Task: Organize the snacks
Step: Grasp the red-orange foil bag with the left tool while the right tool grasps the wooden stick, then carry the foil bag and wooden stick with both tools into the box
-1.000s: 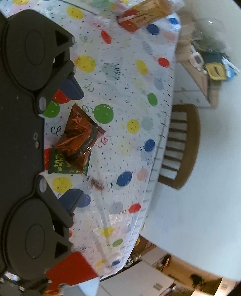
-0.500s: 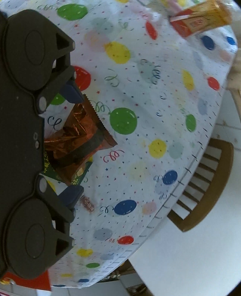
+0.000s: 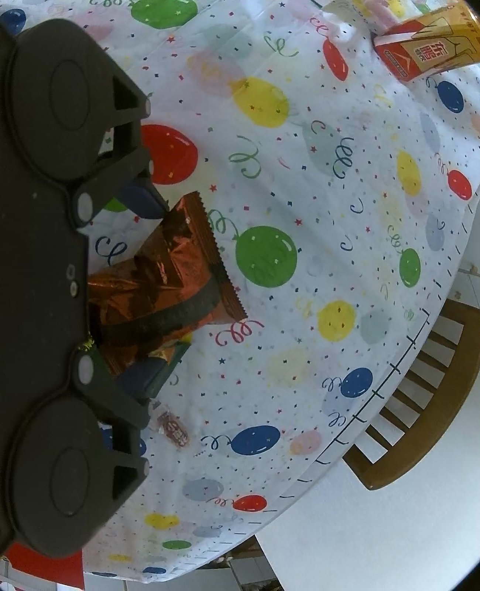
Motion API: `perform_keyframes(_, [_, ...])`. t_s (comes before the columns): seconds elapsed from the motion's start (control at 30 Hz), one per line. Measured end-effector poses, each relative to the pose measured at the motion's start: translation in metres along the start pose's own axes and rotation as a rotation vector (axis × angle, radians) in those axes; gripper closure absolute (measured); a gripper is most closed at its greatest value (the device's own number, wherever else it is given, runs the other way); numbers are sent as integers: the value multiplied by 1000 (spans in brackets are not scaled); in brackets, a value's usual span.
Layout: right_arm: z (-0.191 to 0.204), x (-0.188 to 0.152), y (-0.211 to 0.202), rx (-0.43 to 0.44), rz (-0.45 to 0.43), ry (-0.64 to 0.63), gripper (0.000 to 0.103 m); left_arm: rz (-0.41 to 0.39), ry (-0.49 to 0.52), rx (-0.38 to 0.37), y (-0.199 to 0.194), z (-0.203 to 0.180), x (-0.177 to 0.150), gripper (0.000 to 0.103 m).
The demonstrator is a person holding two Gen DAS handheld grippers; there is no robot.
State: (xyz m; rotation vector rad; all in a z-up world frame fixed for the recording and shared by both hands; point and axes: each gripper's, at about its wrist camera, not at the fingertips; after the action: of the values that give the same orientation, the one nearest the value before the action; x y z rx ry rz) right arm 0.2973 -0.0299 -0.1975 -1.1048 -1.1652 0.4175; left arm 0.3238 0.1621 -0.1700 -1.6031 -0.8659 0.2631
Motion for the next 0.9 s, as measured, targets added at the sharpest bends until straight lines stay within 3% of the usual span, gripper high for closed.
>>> perform_keyframes(0.2, [7, -5, -4, -20, -3, 20, 86, -12, 30, -16, -5, 4, -2, 33])
perform_keyframes(0.5, [15, -14, -10, -81, -27, 160, 90, -38, 101, -55, -14, 8, -10, 48])
perform_keyframes(0.9, [4, -36, -35, -93, -58, 427, 92, -60, 179, -106, -41, 21, -39, 49])
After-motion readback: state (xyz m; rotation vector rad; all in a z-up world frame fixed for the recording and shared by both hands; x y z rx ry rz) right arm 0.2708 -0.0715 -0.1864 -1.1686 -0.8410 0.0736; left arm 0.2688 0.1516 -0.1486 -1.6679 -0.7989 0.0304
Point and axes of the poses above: each gripper's, at about its wrist camera, not at the fingertips, and y roughly the way its jaws point, z to its left, x to its top, and after that the axes turned 5 degrees about y, right-handed
